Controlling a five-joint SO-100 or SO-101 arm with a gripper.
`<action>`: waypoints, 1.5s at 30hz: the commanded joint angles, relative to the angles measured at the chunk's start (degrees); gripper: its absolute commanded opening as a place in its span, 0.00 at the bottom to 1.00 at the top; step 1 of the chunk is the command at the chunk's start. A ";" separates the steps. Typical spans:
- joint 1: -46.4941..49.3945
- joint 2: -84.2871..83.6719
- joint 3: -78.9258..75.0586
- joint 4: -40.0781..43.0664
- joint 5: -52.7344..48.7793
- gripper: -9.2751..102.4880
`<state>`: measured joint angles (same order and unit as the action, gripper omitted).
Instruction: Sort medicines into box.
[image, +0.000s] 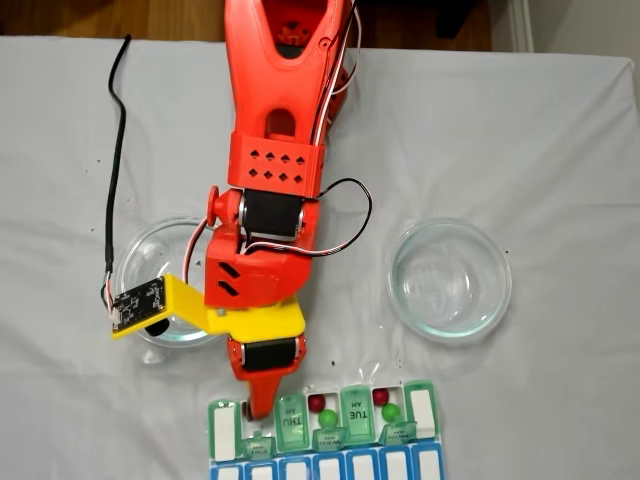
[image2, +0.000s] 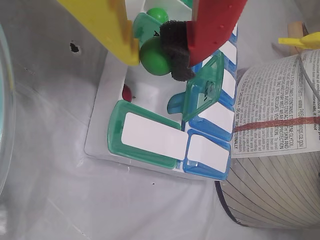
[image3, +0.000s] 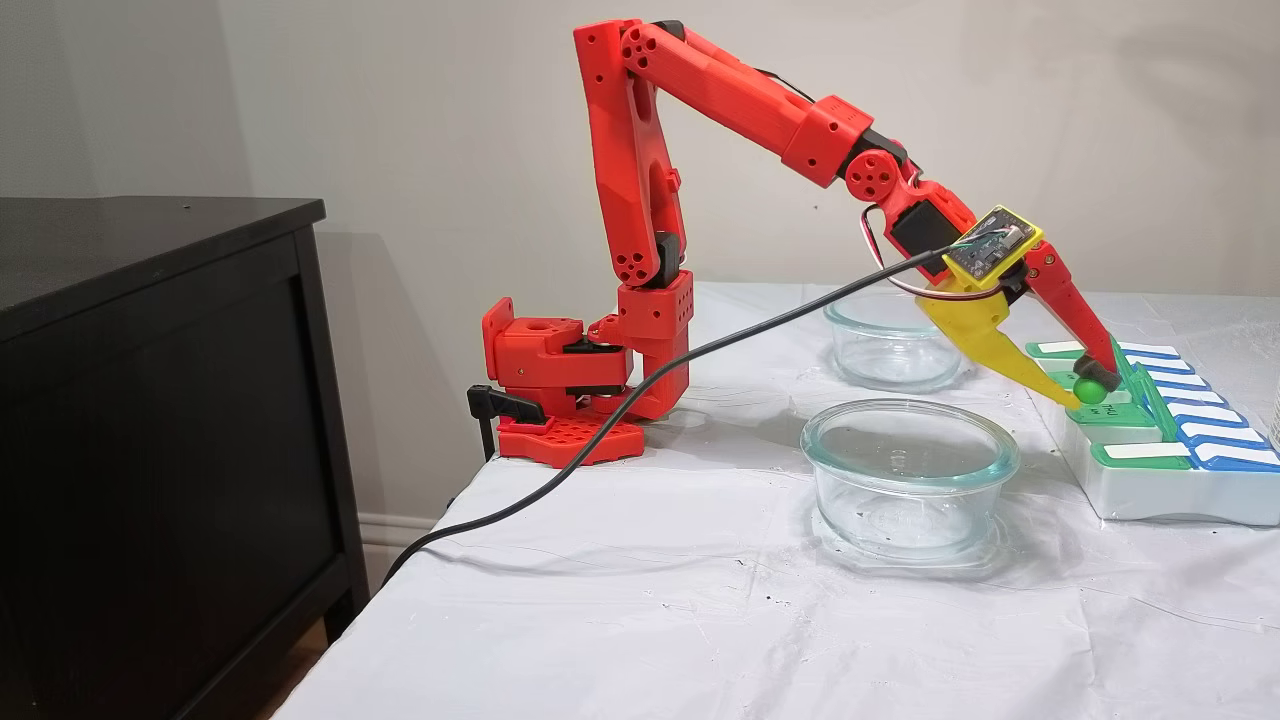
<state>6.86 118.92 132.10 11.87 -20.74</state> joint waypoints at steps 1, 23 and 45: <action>-0.35 -0.35 -6.06 -3.34 0.44 0.08; 0.35 -6.59 -10.81 -2.81 7.38 0.09; 1.05 8.61 -3.08 -3.34 7.91 0.08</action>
<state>6.94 114.17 128.14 9.76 -12.48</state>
